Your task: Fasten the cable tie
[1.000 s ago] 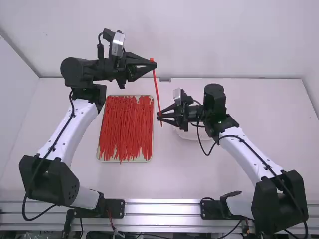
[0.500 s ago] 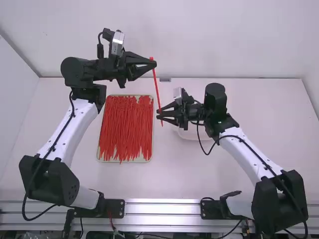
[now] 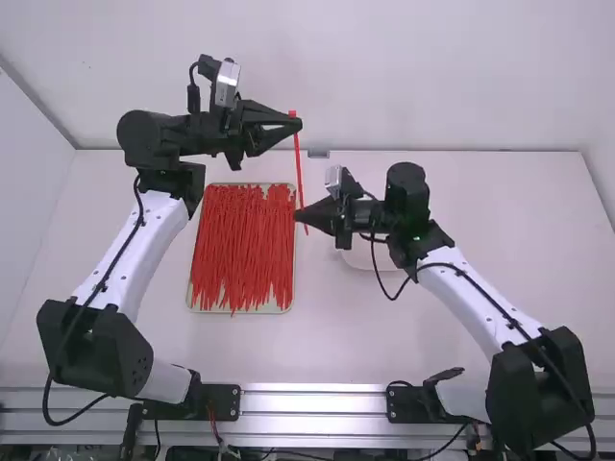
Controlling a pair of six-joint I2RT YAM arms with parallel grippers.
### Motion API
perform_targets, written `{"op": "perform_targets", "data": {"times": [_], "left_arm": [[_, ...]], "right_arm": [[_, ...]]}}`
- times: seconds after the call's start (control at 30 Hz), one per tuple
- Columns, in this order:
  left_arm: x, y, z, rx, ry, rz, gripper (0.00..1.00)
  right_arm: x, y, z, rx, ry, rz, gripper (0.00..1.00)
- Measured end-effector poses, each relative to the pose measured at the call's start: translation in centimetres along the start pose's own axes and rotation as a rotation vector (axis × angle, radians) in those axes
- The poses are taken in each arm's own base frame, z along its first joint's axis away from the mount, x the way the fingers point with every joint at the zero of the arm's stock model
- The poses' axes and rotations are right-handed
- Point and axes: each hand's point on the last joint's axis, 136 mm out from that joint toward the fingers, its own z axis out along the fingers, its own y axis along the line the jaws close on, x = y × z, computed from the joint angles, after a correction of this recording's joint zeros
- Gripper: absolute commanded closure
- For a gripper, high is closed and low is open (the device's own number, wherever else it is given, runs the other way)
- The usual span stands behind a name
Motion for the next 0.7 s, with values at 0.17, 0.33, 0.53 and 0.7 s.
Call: {"op": "perform_targets", "data": {"times": [0.17,0.33,0.53,0.7], "left_arm": [[0.1,0.2,0.0,-0.004,0.003,-0.017,0.75],[0.2,0.8,-0.7,-0.028,0.007,-0.042,0.01],[0.4,1.6,-2.0,-0.058,0.02,-0.063,0.01],[1.0,3.4,-3.7,-0.125,0.026,-0.141,0.01]], "right_arm": [[0.4,-1.0,-0.8,0.038,0.01,0.029,1.0],[0.9,-1.9,-1.7,0.07,0.02,0.062,1.0],[1.0,-2.6,-2.7,0.094,0.018,0.076,1.0],[1.0,-3.7,-3.7,0.139,0.013,0.1,1.0]]}}
